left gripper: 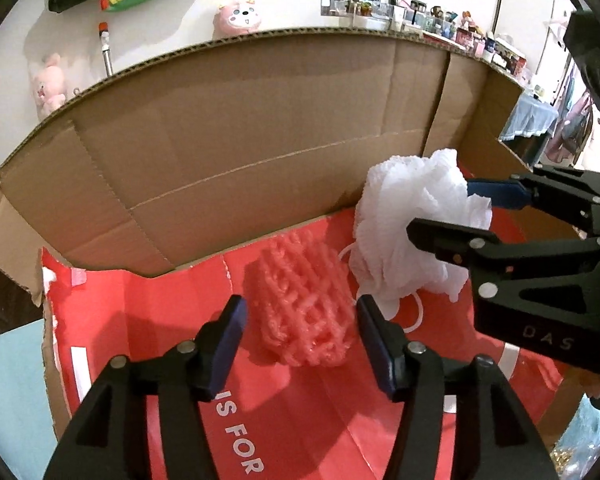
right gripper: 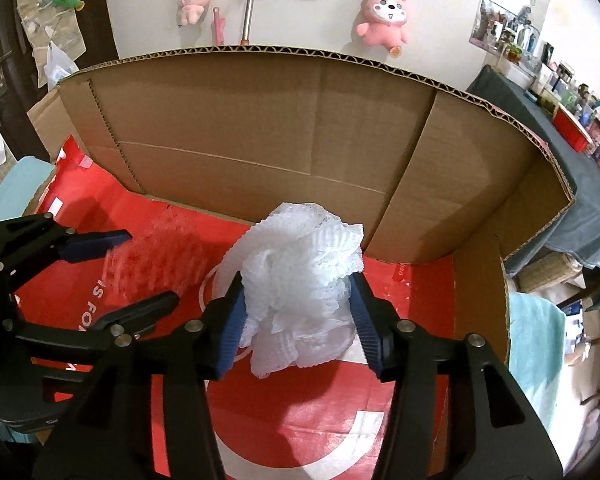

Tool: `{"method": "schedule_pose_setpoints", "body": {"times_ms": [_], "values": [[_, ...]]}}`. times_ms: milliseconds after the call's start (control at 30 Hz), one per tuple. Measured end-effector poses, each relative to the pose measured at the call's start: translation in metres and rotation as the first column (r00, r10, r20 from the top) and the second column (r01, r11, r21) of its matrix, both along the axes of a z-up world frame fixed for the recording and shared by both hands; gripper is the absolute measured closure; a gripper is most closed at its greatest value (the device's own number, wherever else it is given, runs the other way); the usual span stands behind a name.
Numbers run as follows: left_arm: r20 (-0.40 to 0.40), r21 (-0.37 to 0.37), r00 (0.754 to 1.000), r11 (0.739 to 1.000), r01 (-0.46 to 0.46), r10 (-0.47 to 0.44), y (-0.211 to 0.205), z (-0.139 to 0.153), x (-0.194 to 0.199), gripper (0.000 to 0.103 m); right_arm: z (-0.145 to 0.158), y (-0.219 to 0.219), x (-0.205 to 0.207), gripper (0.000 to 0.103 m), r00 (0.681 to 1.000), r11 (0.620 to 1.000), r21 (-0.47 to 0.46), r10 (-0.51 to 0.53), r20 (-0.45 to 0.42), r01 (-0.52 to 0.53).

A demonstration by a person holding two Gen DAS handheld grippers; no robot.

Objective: Organize soft objects
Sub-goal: 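Open both tools to drop the net and pouf onto the red paper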

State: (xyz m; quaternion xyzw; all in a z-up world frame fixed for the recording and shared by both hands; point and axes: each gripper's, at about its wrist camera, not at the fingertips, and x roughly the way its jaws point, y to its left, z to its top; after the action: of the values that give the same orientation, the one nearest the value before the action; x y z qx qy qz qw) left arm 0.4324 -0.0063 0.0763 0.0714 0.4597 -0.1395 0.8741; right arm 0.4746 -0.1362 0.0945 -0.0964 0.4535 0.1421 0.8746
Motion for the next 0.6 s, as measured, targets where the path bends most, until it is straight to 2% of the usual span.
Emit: {"method": "schedule_pose_setpoints", "body": {"times_ms": [100, 167, 367, 533, 600], "values": [[0.013, -0.012, 1.000, 1.000, -0.013, 0.013, 0.002, 0.007, -0.003, 0.034, 0.002, 0.000, 0.000, 0.049, 1.000, 1.000, -0.010, -0.013, 0.006, 0.013], [0.027, -0.022, 0.999, 1.000, -0.018, 0.019, 0.004, 0.012, -0.007, 0.029, 0.005, 0.000, 0.000, 0.043, 1.000, 1.000, -0.013, -0.023, 0.011, 0.023], [0.078, -0.039, 0.996, 0.998, -0.045, 0.048, 0.015, 0.037, -0.024, 0.019, 0.019, -0.005, -0.010, 0.040, 0.998, 0.999, -0.022, -0.048, 0.045, 0.049], [0.149, -0.063, 0.985, 0.995, -0.081, 0.090, 0.022, 0.071, -0.050, 0.006, 0.044, -0.014, -0.032, 0.031, 0.994, 0.997, 0.014, -0.072, 0.080, 0.071], [0.181, -0.077, 0.978, 0.993, -0.094, 0.106, 0.024, 0.086, -0.064, 0.005, 0.059, -0.018, -0.046, 0.031, 0.991, 0.997, 0.028, -0.080, 0.105, 0.077]]}}
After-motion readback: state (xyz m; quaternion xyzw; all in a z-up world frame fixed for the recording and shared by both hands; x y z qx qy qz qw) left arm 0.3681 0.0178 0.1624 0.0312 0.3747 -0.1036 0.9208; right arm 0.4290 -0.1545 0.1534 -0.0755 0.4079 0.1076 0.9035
